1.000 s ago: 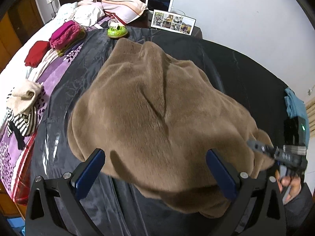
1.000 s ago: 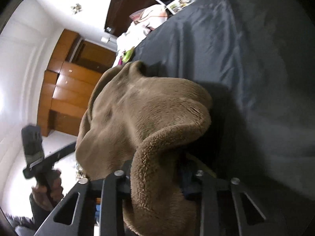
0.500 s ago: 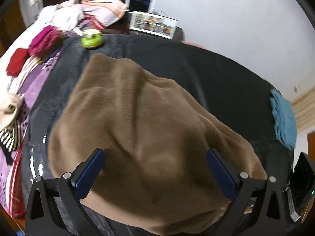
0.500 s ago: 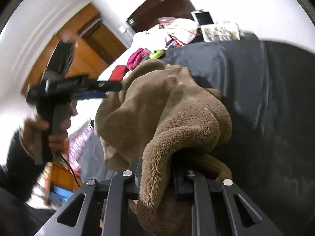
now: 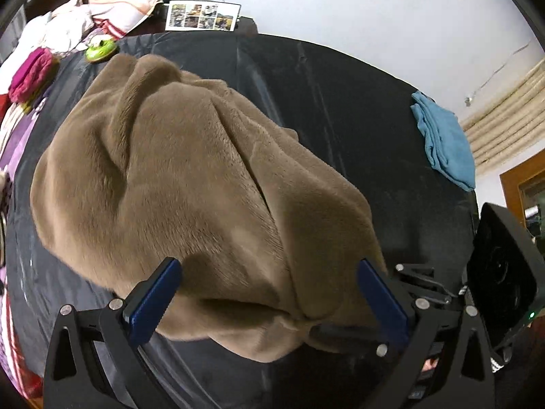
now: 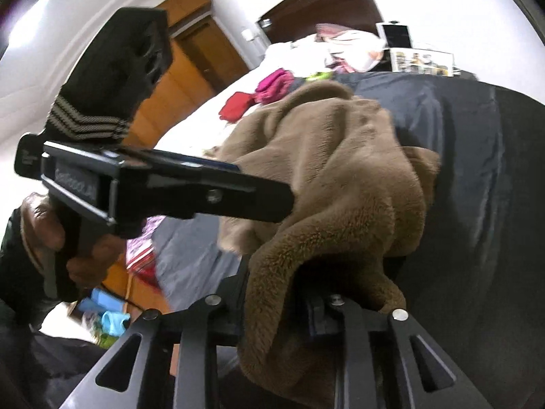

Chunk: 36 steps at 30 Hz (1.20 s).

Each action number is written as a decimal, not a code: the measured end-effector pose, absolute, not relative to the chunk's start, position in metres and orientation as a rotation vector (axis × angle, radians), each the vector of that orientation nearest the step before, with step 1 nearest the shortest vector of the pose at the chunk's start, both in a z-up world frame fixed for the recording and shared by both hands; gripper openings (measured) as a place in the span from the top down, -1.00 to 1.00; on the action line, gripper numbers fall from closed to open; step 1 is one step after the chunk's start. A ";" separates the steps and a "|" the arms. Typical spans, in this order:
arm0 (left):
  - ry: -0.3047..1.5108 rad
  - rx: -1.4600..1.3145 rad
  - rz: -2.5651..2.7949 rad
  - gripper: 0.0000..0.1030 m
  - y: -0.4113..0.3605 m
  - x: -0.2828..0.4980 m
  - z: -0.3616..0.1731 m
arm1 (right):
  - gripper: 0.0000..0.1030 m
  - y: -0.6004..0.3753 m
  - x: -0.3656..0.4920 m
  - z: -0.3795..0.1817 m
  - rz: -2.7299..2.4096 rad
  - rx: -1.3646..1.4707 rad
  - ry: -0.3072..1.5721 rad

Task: Fold clothes

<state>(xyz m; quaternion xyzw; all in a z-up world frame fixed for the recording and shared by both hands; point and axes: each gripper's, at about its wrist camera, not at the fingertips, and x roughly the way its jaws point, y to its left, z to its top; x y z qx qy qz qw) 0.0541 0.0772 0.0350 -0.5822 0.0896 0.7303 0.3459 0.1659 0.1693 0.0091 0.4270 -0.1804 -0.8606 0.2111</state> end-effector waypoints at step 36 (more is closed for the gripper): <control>0.008 -1.405 2.228 -1.00 0.003 0.180 0.040 | -0.09 0.215 0.212 0.002 -2.052 1.204 -0.744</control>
